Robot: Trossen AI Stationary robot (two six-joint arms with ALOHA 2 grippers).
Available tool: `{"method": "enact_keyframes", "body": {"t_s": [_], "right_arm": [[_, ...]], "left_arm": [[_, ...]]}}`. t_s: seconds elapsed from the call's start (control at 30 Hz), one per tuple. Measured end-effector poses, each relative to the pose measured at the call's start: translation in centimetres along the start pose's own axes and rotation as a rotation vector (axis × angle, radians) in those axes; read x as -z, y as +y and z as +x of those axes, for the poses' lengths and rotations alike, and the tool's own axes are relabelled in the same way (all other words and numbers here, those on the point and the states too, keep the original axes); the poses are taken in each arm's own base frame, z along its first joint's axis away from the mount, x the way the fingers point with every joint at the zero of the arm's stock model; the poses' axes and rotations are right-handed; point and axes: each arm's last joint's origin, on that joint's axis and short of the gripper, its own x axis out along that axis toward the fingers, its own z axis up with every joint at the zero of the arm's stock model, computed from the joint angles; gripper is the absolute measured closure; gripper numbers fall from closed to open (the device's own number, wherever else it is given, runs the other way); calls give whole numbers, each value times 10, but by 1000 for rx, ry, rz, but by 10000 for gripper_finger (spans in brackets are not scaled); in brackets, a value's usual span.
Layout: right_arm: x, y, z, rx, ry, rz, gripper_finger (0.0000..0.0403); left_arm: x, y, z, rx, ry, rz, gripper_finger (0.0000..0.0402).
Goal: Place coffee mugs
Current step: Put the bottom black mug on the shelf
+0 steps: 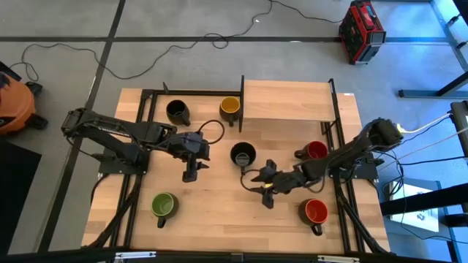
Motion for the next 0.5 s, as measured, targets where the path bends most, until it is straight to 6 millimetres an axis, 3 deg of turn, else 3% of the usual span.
{"method": "enact_keyframes", "body": {"t_s": [0.23,0.5], "right_arm": [[16,-9,17,147,-9,-22,240],[38,-21,29,159,-103,-20,240]], "left_arm": [[1,0,0,-2,14,1,274],[3,0,0,-5,36,2,274]]}}
